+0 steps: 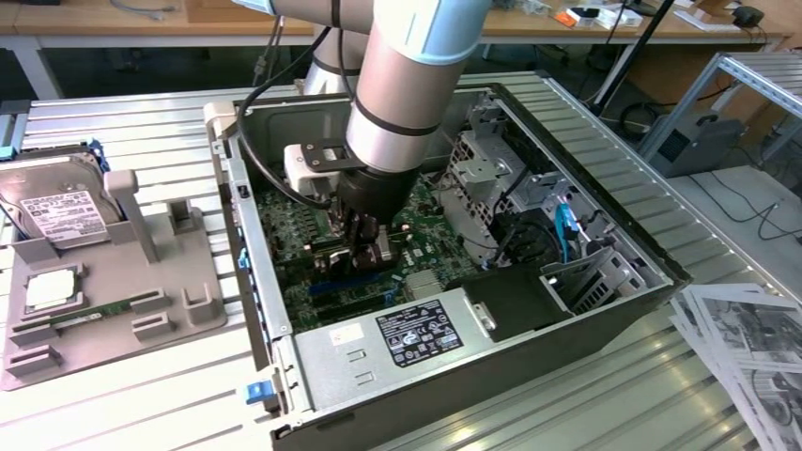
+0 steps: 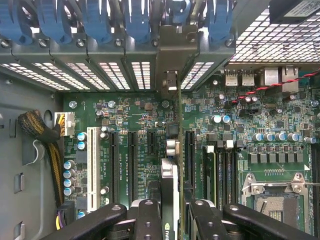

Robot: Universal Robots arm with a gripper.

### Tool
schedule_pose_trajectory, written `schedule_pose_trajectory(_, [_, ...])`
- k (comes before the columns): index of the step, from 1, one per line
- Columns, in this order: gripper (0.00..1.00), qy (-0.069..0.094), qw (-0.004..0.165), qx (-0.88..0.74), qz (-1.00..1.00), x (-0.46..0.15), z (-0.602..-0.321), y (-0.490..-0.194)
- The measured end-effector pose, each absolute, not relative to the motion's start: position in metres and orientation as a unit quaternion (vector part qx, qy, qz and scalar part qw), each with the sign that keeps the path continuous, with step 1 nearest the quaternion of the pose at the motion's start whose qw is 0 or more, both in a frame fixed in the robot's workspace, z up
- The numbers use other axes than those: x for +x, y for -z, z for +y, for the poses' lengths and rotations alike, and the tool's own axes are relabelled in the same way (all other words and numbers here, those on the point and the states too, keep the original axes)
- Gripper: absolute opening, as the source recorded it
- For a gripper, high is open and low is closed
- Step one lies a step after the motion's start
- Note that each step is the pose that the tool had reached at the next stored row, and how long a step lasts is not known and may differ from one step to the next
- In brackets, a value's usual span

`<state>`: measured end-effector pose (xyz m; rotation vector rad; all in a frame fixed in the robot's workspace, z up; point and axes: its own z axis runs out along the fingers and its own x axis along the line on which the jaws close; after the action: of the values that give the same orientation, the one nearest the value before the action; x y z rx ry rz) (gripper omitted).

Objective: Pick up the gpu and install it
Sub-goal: 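Insert the gpu into the slot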

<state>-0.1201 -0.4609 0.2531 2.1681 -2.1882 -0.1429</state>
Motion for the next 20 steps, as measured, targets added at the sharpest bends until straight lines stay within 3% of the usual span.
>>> schedule_pose_trajectory(20, [0.27, 0.047, 0.029, 0.703, -0.709, -0.1202, -0.4610, -0.2518])
